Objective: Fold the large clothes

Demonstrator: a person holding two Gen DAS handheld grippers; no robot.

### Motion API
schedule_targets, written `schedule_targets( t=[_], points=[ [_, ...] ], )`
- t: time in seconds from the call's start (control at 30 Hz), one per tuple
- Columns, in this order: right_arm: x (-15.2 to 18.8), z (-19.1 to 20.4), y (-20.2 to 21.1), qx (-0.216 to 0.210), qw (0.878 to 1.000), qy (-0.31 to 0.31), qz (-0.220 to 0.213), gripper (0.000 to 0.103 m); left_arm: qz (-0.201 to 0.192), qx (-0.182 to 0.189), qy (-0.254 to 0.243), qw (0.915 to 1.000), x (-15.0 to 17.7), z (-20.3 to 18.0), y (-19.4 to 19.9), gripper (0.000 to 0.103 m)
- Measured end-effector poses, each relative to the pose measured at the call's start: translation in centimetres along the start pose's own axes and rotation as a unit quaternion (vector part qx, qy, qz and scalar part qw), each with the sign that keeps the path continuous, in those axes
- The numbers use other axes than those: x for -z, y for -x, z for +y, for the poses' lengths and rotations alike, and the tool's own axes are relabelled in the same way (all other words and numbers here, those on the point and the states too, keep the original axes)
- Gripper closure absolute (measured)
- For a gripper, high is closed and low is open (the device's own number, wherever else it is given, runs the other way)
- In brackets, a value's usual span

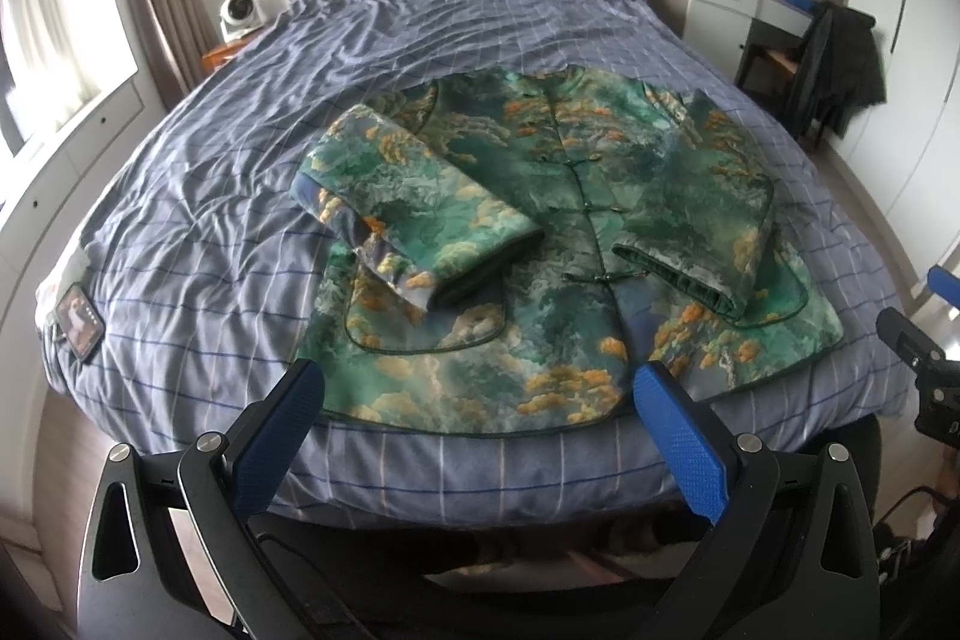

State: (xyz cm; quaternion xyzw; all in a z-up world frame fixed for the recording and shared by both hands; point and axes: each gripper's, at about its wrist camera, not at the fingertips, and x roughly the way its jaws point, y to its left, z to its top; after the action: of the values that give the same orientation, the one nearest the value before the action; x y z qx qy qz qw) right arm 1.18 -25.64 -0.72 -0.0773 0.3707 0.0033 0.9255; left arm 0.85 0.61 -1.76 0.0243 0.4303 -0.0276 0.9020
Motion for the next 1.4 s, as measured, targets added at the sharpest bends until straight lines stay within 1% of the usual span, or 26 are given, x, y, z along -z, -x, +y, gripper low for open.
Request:
schedule_targets(
  t=[0.17,0.3,0.53,0.67,0.8,0.9,0.97,1.03,1.07,1.13,1.17,1.27,1.37,1.4],
  points=[
    [-0.2,-0.3,0.1,0.001,1.000,-0.002,-0.004,0.000,-0.001,0.001,-0.007,1.0000,-0.2,-0.2,0.0,0.000],
    [-0.4,-0.9,0.4,0.005,1.000,-0.008,-0.016,0.000,0.000,0.002,-0.008,1.0000,-0.3,-0.4,0.1,0.000],
    [-1.5,-2.0,1.5,0.002,0.998,-0.005,-0.062,0.000,-0.001,0.002,-0.008,1.0000,-0.3,-0.4,0.1,0.000],
    [-2.1,-2.6,1.5,0.000,0.997,0.011,-0.077,0.000,-0.003,-0.001,-0.006,1.0000,-0.3,-0.3,0.1,0.000],
    [-3.1,-3.2,0.2,-0.001,0.997,0.048,-0.067,0.000,-0.007,-0.002,0.010,0.9999,-0.6,0.5,0.1,0.000],
    [-3.8,-3.7,-2.0,0.009,0.996,0.079,-0.040,0.000,-0.002,-0.003,0.016,0.9999,-0.6,0.8,-0.2,0.000],
    [-4.1,-3.9,-4.7,0.000,0.995,0.099,-0.004,0.000,0.000,-0.004,0.015,0.9999,-0.5,0.7,-0.2,0.000],
    [-4.1,-3.6,-7.1,0.001,0.993,0.111,0.023,0.000,-0.003,-0.004,0.015,0.9999,-0.4,0.7,0.0,0.000],
    [-4.1,-3.0,-8.4,-0.005,0.992,0.117,0.035,0.000,-0.004,-0.005,0.015,0.9999,-0.3,0.8,0.0,0.000],
    [-3.9,-1.3,-10.5,-0.044,0.989,0.137,0.044,0.000,-0.005,-0.008,0.016,0.9998,-0.3,0.8,0.1,0.000],
    [-3.9,0.1,-11.9,-0.069,0.984,0.156,0.044,0.000,-0.003,-0.008,0.017,0.9998,-0.3,0.8,0.1,0.000],
    [-3.5,3.3,-16.1,-0.094,0.974,0.198,0.060,0.000,0.000,-0.013,0.020,0.9997,-0.1,1.1,0.3,0.000],
    [-2.2,5.5,-20.4,-0.093,0.962,0.243,0.088,0.002,0.001,-0.023,0.027,0.9994,0.2,1.7,0.4,0.000],
    [-2.0,5.9,-21.1,-0.087,0.960,0.251,0.091,0.005,0.002,-0.026,0.031,0.9992,0.3,2.0,0.4,0.000]
  ],
)
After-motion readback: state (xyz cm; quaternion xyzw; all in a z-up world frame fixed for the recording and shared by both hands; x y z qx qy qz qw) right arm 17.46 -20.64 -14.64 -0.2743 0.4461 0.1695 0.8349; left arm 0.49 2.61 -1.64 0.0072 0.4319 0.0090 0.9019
